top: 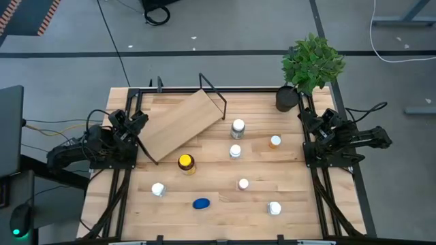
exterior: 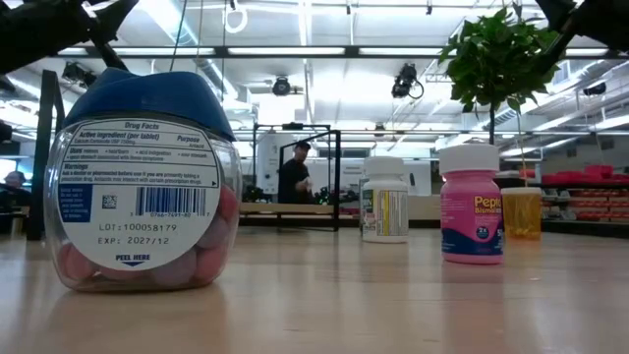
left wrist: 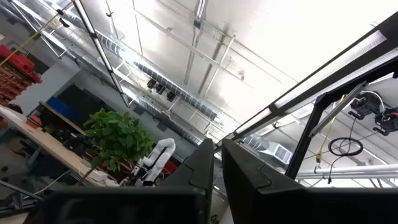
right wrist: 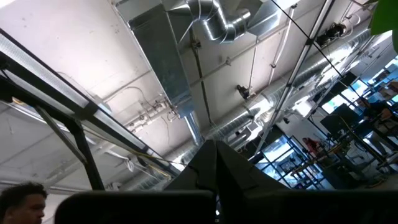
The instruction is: Pick and place medicine bottles onto shelf by color
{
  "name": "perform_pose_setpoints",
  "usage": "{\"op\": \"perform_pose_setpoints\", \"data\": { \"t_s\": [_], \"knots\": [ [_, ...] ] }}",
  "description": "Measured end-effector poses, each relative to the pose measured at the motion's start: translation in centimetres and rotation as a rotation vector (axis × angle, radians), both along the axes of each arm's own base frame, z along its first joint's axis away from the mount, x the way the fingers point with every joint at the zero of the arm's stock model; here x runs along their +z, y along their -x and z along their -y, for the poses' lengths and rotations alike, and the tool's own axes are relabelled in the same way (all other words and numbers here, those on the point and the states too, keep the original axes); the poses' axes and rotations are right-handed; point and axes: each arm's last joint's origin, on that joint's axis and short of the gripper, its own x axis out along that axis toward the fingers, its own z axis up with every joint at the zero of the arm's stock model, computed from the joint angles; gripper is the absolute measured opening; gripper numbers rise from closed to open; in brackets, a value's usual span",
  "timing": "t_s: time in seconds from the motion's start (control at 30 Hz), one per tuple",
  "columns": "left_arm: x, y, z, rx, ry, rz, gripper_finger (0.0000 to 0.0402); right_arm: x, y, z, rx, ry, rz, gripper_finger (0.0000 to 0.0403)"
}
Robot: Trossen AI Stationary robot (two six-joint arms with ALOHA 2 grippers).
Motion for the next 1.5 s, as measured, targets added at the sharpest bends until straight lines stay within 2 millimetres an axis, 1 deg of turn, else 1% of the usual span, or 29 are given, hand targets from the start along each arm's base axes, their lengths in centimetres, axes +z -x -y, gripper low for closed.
{"op": "perform_pose_setpoints", "data": {
  "t_s": [0.43,0.77,1.07,1.37,1.5],
  "knots": [
    [0.0,0.0,0.0,0.0,0.0,0.0,0.003,-0.01,-0.01,0.0,0.0,0.0,0.0,0.0006],
    [-0.01,0.0,0.0,0.0,0.0,0.0,0.0039,0.0,0.0,0.0,0.0,0.0,0.0,0.0006],
    [0.0,0.0,0.0,0.0,0.0,0.0,0.0028,0.0,0.0,0.0,0.0,0.0,0.0,0.0006],
    [0.0,0.0,0.0,0.001,0.0,0.0,0.0038,0.0,0.0,0.0,0.0,0.0,0.0,0.0006],
    [0.0,0.07,-0.18,0.048,0.046,0.012,0.0035,0.0,0.0,0.0,0.0,0.0,0.0,0.0006]
  ]
}}
